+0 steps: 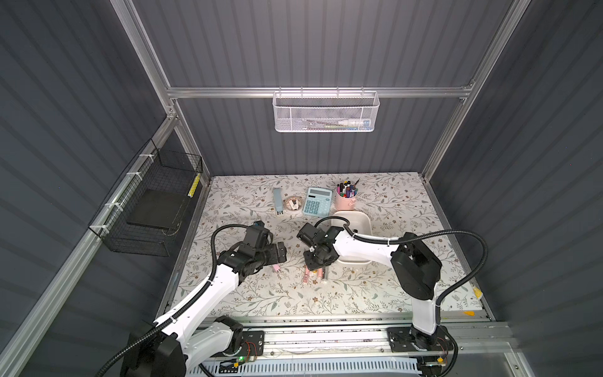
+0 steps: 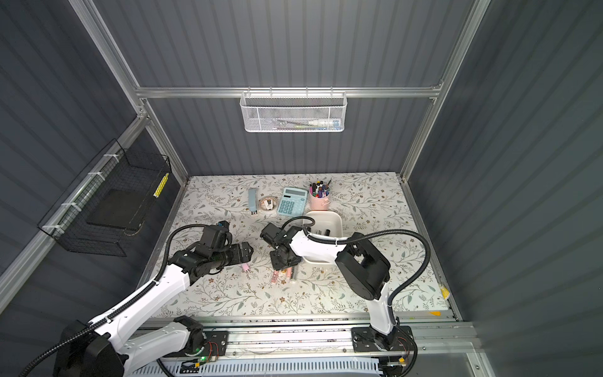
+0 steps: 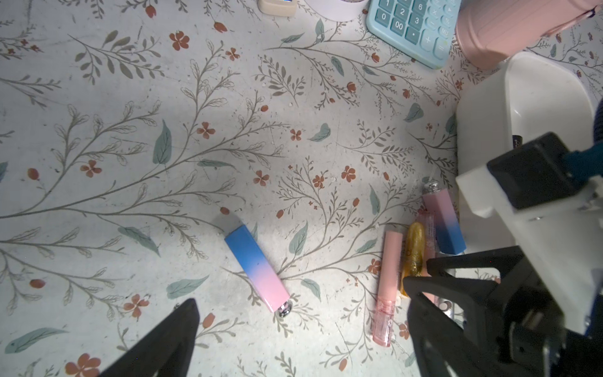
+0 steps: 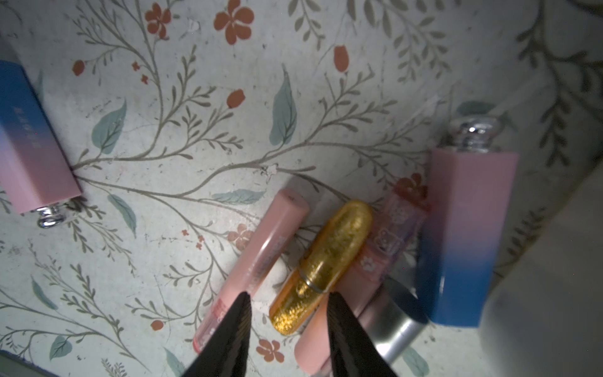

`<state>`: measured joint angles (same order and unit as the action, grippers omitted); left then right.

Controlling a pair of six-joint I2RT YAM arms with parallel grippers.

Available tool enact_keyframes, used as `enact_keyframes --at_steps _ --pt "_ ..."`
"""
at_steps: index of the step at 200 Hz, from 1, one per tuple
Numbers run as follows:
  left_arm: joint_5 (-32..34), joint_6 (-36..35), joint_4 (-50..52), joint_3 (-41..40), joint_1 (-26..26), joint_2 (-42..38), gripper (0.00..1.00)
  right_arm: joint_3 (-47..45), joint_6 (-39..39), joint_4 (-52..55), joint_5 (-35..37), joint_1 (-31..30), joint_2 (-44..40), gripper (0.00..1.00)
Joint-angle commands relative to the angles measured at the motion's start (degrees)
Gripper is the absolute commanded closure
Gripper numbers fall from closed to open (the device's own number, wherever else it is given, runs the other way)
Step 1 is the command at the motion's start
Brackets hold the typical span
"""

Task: Put the lipstick into the storage box
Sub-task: Pick up the lipstick at the center of the board.

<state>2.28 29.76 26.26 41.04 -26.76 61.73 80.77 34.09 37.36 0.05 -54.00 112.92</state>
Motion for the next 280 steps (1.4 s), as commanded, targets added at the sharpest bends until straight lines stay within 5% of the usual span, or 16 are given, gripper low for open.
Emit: enact_keyframes --at_steps 1,208,280 --pt "-0.88 -1.56 -0.42 -0.89 0.57 0.21 0.0 1.58 0.12 1.71 -0.05 -0.14 0.71 0.59" --pt "0.7 -2.86 1.15 0.96 0.75 -0.41 0.0 2.1 -0.34 2.53 -0.84 2.21 4.28 0.63" --pt "1.23 -2.85 1.64 1.36 0.75 -0.87 0.0 3.21 -0.78 3.54 -0.19 2.25 4.7 0.71"
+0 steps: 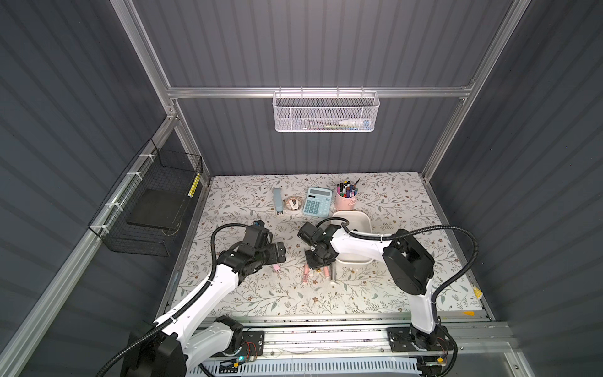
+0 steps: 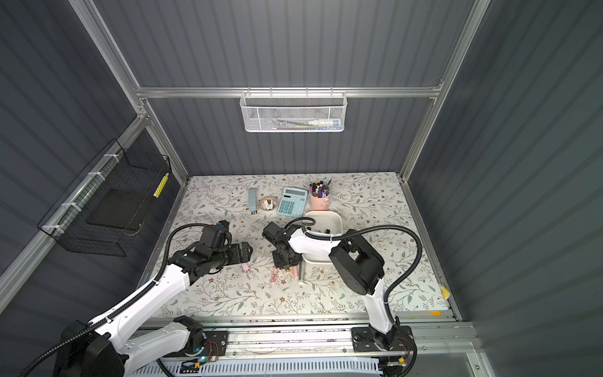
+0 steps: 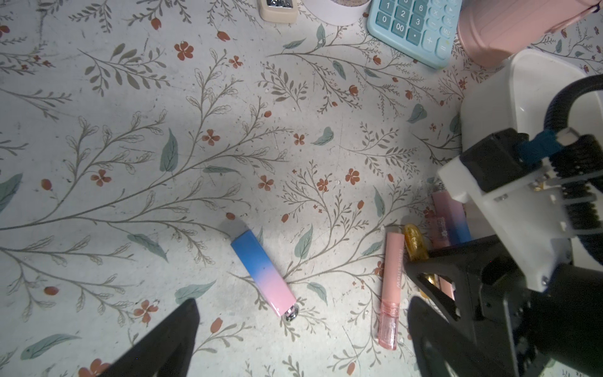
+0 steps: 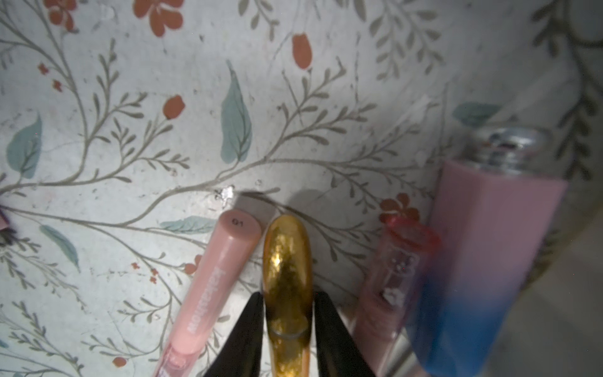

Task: Put the lipstick into the storage box
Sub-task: Pick up the lipstick at the center of the board.

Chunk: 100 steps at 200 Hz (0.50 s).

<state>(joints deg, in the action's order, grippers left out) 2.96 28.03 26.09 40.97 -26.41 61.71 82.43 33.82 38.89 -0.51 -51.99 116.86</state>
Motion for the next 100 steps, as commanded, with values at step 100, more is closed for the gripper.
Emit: enact_keyframes --at_steps 100 --pt "0.81 -1.33 2.12 2.27 0.45 -0.28 0.0 3.65 -1.21 4.2 1.91 0.22 -2.89 0.73"
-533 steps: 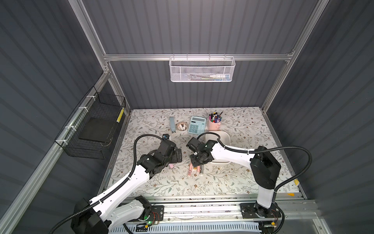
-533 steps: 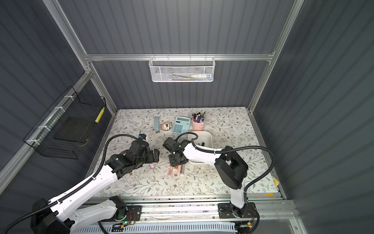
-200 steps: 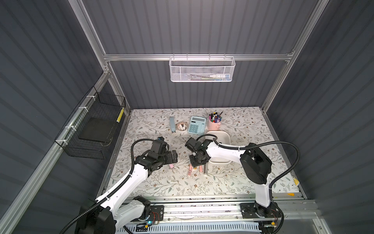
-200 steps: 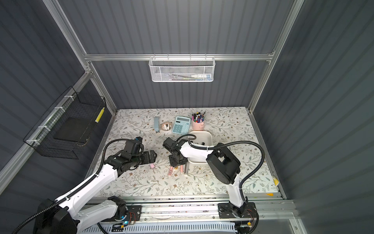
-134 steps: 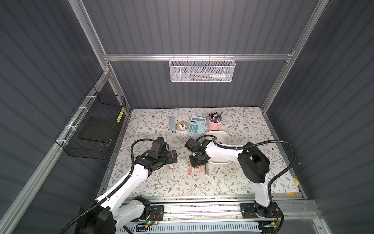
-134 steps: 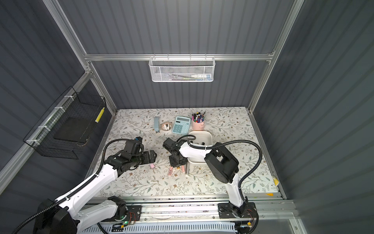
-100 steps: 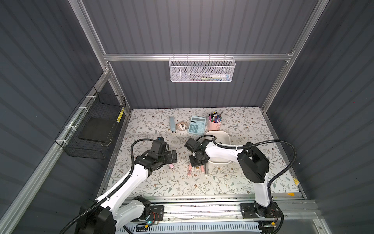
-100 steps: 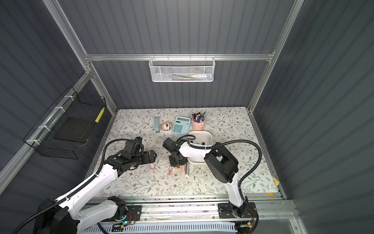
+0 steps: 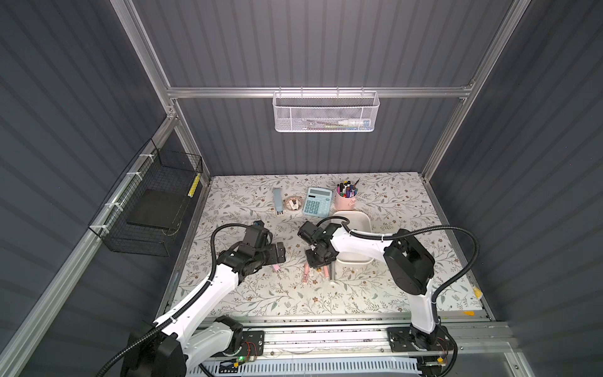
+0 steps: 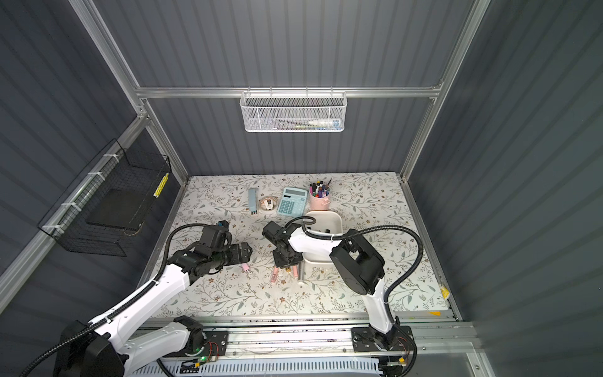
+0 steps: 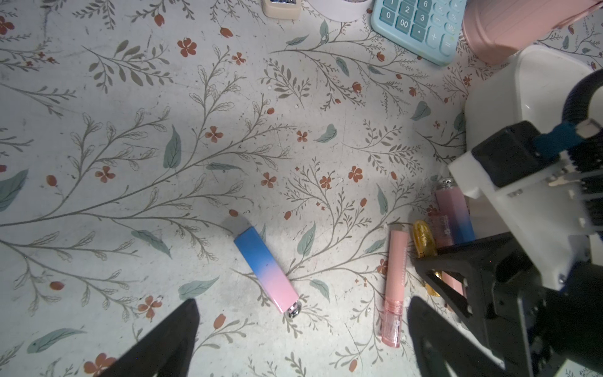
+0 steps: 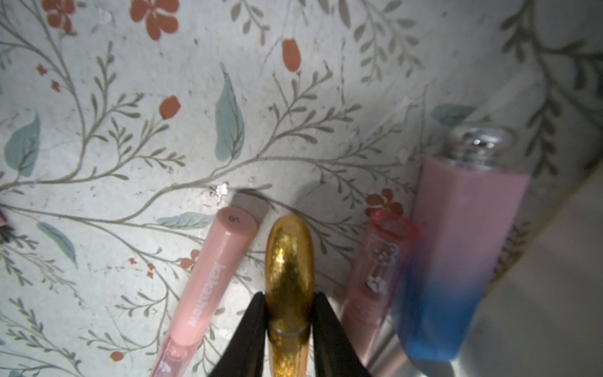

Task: Put the lipstick into the storage box
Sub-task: Pick up the lipstick at the center of the board.

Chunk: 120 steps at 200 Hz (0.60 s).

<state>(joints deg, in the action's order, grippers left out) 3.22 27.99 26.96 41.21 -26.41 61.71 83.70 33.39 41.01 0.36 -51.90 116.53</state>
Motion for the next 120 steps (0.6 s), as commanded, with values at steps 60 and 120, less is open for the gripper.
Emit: enact_keyframes --at_steps 60,120 --pt "1.13 -1.64 1.82 2.69 0.4 -0.15 0.0 5.04 -1.79 4.18 2.46 0.25 -3.83 0.73" --pt "1.43 -1.66 2.04 2.64 0.41 -0.44 0.0 4.8 -2.87 4.61 3.71 2.87 -6.44 0.73"
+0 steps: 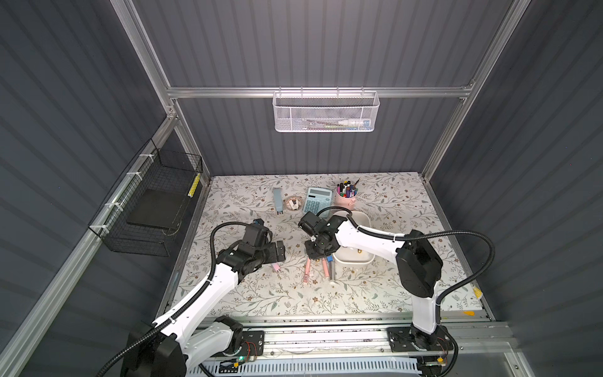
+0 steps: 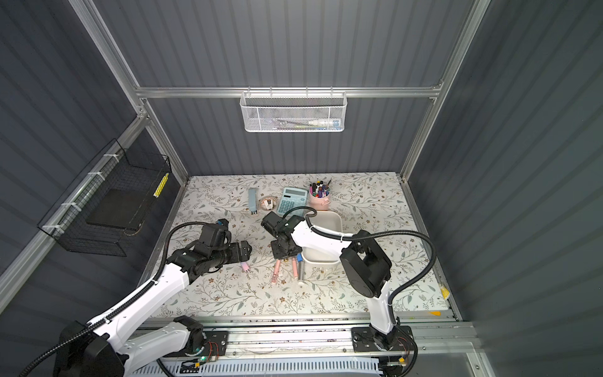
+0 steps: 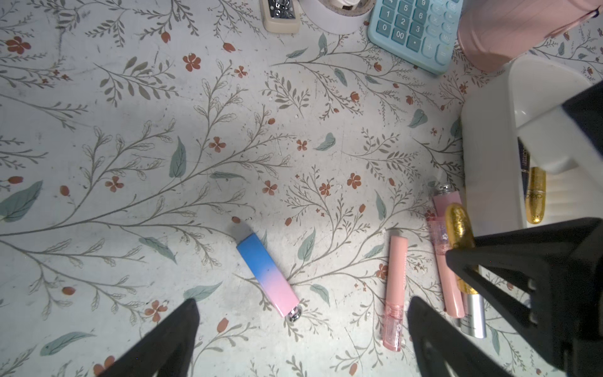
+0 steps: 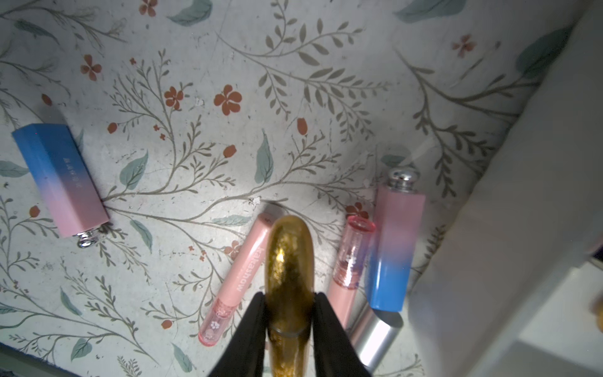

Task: Put the lipstick into the storage box
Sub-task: Pick up the lipstick at the center of the board, then place the lipstick in the storage box.

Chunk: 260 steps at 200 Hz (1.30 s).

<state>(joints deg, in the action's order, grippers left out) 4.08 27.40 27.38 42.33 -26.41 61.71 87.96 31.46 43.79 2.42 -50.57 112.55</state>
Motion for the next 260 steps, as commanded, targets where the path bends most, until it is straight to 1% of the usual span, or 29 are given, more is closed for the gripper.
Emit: enact_keyframes --at_steps 1,38,92,118,152,232,260 --pt "0.58 -1.09 1.67 1.53 0.4 -0.45 0.0 0.5 -0.95 1.83 1.68 1.62 -2.53 0.73" --pt "0.85 -1.2 1.89 1.75 0.4 -0.44 0.0 -0.69 -1.87 1.99 2.69 4.6 -5.55 0.72" --pt "1.09 -1.2 2.07 1.73 0.4 -0.34 0.0 -4.47 -3.05 0.18 2.4 11.75 -10.01 0.72" --pt "1.11 -1.16 1.98 1.71 0.4 -0.06 0.0 -5.84 -3.62 -0.93 1.74 14.71 -10.51 0.72" --pt "0.85 -1.2 1.72 1.82 0.41 0.74 0.0 -6.31 -4.05 -2.51 0.45 17.21 -8.94 0.72" --pt "1.8 -1.21 1.96 2.12 0.4 1.99 0.0 -4.21 -5.36 -5.1 -2.78 20.45 -0.54 0.73" --pt "1.98 -1.21 1.88 2.48 0.4 2.98 0.0 -4.29 -5.71 -5.9 -3.21 21.2 1.23 0.73"
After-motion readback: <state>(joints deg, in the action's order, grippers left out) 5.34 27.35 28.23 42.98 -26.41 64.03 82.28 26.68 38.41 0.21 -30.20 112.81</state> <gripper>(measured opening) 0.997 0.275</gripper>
